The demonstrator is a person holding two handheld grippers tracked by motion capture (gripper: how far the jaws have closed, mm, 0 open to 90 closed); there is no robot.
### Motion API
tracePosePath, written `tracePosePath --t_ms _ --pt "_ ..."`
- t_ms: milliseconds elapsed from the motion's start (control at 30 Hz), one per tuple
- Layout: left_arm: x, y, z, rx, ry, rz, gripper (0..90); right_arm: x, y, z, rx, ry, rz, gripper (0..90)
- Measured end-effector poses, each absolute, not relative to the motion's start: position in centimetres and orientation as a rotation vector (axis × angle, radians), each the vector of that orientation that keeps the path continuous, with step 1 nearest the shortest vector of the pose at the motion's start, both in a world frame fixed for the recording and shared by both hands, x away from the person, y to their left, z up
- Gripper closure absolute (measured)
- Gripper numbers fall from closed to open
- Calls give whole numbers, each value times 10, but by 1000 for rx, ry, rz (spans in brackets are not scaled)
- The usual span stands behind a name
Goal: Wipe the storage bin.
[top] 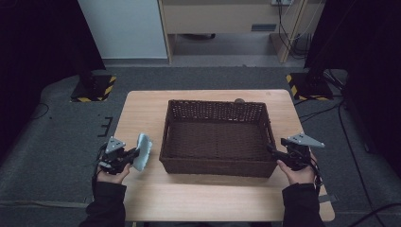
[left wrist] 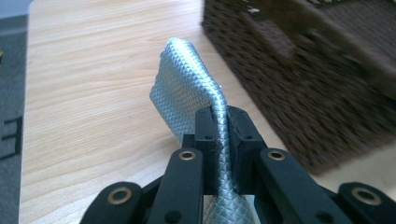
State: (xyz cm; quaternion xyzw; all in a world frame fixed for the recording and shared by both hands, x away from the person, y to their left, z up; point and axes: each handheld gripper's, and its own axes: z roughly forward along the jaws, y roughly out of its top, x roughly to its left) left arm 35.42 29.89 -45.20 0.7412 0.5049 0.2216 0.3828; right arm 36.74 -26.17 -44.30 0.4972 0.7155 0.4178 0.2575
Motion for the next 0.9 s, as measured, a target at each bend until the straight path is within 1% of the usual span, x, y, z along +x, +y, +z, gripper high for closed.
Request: tracePosePath --t_ms 133,233,400,633,767,900 --pt "361 302 -460 1905 1339 622 828 367 -263 -443 1354 1941 1138 369" --pt "364 308 -466 1919 1362 633 827 368 -262 -446 1357 1944 1127 369" --pt "369 323 -479 1941 1438 629 826 368 -260 -446 1353 1947 1130 373" --pt "372 330 -487 1961 1471 588 809 368 -259 -445 1347 1955 1145 383" --pt "373 331 -489 1957 1475 575 769 368 -257 -446 1348 1962 1143 384" --pt "372 333 -487 1940 1464 583 672 368 -257 -446 1350 1966 1142 384"
